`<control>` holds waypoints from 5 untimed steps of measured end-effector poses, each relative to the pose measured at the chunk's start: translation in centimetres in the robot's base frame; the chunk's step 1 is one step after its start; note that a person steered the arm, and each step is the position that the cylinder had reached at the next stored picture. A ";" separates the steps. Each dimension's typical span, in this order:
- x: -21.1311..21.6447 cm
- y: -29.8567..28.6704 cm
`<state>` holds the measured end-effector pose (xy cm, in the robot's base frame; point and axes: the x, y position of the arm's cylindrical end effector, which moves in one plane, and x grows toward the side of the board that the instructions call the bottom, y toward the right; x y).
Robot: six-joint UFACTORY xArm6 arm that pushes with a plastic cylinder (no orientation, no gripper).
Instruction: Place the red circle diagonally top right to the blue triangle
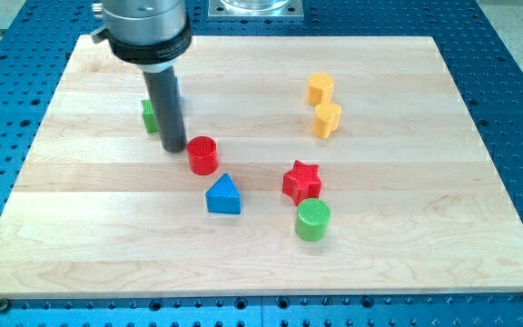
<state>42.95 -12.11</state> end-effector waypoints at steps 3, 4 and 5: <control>3.6 8.0; 3.6 12.5; 3.6 11.8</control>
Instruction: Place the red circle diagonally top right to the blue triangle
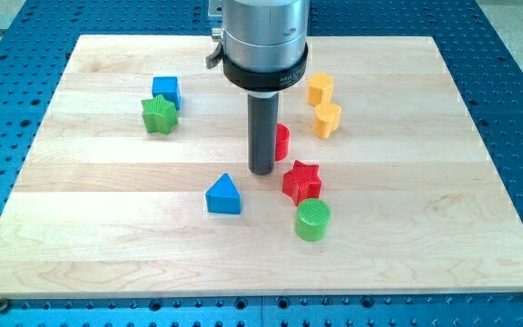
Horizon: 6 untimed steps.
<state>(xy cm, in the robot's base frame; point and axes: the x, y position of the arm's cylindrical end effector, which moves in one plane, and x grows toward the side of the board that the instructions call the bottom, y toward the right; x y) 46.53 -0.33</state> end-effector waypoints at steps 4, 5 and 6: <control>-0.8 8.6; -0.8 7.9; -0.8 5.7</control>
